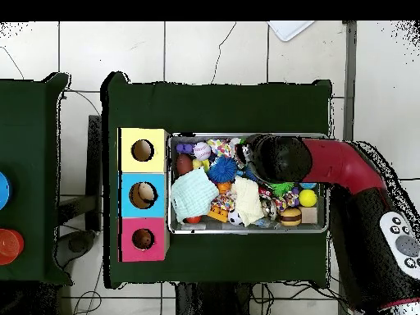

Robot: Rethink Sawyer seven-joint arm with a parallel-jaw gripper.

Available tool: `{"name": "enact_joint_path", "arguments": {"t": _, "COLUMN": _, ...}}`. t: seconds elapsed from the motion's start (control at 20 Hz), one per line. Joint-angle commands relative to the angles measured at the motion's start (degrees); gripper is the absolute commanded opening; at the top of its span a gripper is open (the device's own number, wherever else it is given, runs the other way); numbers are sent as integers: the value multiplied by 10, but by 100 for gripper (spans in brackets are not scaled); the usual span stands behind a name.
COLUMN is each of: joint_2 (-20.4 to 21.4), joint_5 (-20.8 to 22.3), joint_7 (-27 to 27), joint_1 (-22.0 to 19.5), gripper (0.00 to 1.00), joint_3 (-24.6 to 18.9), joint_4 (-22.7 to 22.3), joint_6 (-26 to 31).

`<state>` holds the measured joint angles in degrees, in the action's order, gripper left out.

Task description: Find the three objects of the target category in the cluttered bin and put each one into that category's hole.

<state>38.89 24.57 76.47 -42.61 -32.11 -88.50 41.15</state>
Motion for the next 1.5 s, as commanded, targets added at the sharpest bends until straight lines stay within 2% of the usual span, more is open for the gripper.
{"name": "enact_joint_path", "arguments": {"t": 0.05, "joint_2": -51, "joint_5": 32, "joint_7": -211, "joint_1": -20, "gripper": 100, "joint_3": -66, "joint_4": 83, "joint_6": 81}}
{"name": "enact_joint_path", "arguments": {"t": 0.35, "joint_2": -70, "joint_5": 41, "joint_7": -217, "joint_1": -17, "gripper": 100, "joint_3": -76, "joint_4": 121, "joint_6": 103}}
{"name": "enact_joint_path", "arguments": {"t": 0.5, "joint_2": -70, "joint_5": 42, "joint_7": -218, "joint_1": -16, "gripper": 100, "joint_3": -77, "joint_4": 123, "joint_6": 106}}
{"name": "enact_joint_path", "arguments": {"t": 1.05, "joint_2": -63, "joint_5": 51, "joint_7": -218, "joint_1": -19, "gripper": 100, "joint_3": -76, "joint_4": 115, "joint_6": 108}}
{"name": "enact_joint_path", "arguments": {"t": 1.5, "joint_2": -36, "joint_5": 76, "joint_7": -225, "joint_1": -19, "gripper": 100, "joint_3": -53, "joint_4": 98, "joint_6": 144}}
